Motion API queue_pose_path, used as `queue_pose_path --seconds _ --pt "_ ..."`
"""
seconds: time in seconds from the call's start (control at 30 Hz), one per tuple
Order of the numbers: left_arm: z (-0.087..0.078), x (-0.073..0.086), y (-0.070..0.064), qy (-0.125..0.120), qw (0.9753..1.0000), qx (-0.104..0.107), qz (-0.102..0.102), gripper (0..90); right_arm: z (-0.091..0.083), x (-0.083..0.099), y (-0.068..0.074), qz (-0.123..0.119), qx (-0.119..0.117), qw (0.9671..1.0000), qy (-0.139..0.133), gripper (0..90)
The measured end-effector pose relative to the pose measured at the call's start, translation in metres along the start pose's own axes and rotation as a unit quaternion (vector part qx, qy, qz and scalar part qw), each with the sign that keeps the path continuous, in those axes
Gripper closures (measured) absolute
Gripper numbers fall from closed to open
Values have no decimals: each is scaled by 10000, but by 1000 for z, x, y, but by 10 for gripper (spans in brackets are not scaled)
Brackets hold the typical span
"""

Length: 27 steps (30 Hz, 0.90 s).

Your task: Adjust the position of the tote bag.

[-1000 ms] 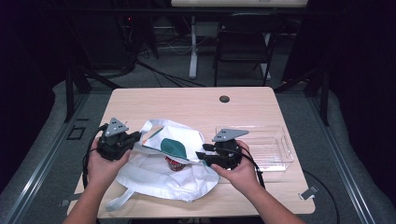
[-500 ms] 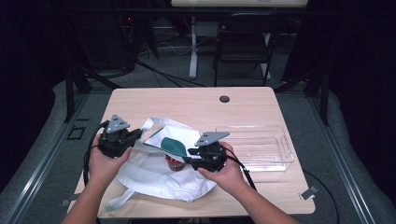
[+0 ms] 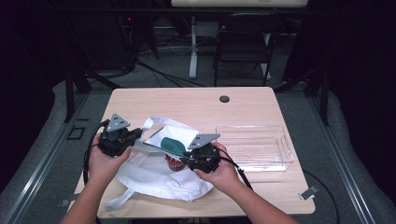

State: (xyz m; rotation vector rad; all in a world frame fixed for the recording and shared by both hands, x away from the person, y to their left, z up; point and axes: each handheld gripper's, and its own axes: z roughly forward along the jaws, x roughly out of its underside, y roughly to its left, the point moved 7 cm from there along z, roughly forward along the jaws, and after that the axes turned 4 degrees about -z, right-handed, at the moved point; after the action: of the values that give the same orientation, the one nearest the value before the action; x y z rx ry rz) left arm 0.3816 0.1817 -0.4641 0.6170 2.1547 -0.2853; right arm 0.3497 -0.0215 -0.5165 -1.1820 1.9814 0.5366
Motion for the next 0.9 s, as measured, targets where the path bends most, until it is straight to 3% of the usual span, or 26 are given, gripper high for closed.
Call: queue_pose_path --seconds 0.2,0.63,0.9 --pt "0 1 -1 41 10000 -13 31 885 1 2 0 -116 47 9999 98 878" --pt "-2 9 3 36 10000 -46 67 876 -7 -8 -3 -232 198 9995 -4 888" --pt "-4 21 7 22 10000 -36 45 810 -8 -14 -4 -214 223 9995 -75 890"
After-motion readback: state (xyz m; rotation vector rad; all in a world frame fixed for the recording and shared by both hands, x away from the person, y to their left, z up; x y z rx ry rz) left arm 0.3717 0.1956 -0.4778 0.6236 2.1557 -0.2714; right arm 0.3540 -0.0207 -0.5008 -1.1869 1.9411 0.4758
